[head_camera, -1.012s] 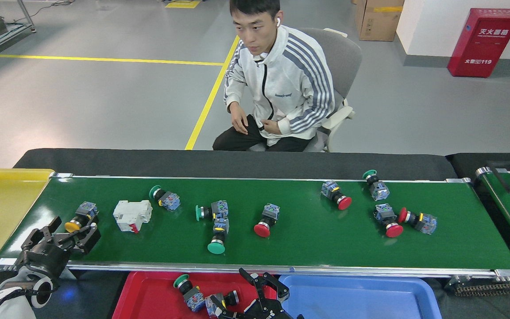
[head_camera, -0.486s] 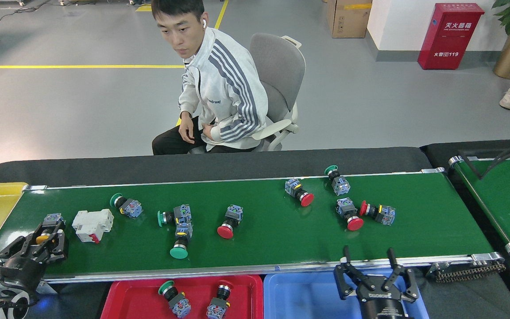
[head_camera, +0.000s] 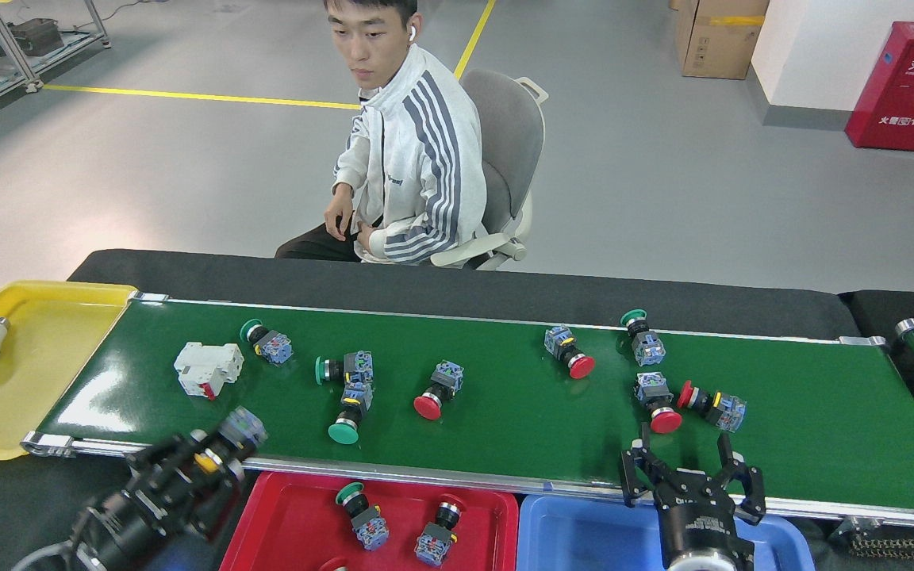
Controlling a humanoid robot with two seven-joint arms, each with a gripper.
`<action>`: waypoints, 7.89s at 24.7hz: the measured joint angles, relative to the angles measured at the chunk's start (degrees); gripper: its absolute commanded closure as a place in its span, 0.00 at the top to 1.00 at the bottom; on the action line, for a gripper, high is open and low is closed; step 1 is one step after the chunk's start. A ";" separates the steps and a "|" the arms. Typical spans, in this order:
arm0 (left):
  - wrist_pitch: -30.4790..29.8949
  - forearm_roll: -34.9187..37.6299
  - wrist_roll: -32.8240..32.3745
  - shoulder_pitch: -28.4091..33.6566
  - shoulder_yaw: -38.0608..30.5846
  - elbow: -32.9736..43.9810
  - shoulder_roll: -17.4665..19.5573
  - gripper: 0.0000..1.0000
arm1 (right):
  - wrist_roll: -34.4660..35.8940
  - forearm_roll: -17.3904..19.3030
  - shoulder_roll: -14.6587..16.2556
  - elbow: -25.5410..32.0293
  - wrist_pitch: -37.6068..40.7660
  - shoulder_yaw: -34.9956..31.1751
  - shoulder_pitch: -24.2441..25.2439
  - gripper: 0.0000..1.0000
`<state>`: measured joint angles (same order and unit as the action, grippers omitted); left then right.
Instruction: Pick switch part from conveyor to tray
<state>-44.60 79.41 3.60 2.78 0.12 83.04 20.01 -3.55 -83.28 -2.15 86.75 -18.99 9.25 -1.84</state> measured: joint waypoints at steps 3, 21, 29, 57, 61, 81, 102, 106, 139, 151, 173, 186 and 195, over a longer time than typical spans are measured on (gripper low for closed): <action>-0.08 0.03 -1.78 1.02 1.50 3.03 -1.35 1.00 | -0.92 0.00 -0.01 -4.51 -0.05 1.11 -3.79 0.98; 20.68 -0.99 -2.39 -0.75 -11.67 -5.62 -1.97 1.00 | -2.43 0.08 0.71 -6.78 1.42 15.80 -8.29 0.08; 14.13 -1.00 -2.32 -5.37 -11.53 -8.47 0.21 1.00 | 2.65 -0.08 1.95 0.32 5.63 39.15 -5.57 1.00; 25.54 -0.52 -1.36 -13.12 -8.50 -22.15 -1.72 0.07 | 10.69 9.31 8.49 3.74 0.44 -1.34 7.78 0.99; 21.32 -0.52 0.62 -7.75 -8.39 -15.53 -1.59 0.03 | 10.82 10.60 10.48 5.45 0.90 -2.79 10.50 0.99; 15.00 -0.25 0.46 8.36 -8.38 7.26 -5.41 1.00 | 2.50 16.36 13.02 7.94 20.37 -16.07 11.73 0.99; 15.06 -0.47 1.07 -10.96 -15.65 -24.54 6.02 1.00 | 1.98 17.02 12.90 8.39 23.69 -16.46 10.95 0.99; 13.66 -0.47 1.11 -16.49 -13.53 -33.63 7.67 1.00 | 1.96 17.02 12.90 8.65 24.59 -16.39 10.82 0.99; -0.09 -1.63 -1.15 6.86 -2.27 6.28 -4.32 1.00 | 0.65 17.02 10.89 8.68 27.72 -18.71 10.02 0.99; 12.38 -1.97 -3.65 7.65 -10.69 4.89 -5.16 1.00 | 0.65 17.02 10.89 8.76 27.71 -19.11 10.01 0.99; 22.81 -2.03 -7.56 -2.06 -18.62 -4.75 -5.17 1.00 | 0.54 17.00 10.89 9.44 27.77 -19.17 11.16 0.99; 23.40 -1.94 -8.94 -13.54 -14.16 -18.53 -2.77 1.00 | 0.53 16.99 10.89 9.44 27.88 -19.07 11.16 0.99; 33.58 -1.90 -8.67 -26.47 -8.53 -37.39 0.36 0.55 | 0.52 16.99 10.89 9.45 27.90 -18.97 11.16 0.99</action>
<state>-11.02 77.51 -5.07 -23.69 -8.41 45.65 20.36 -3.03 -66.29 8.74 96.19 8.91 -9.72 9.32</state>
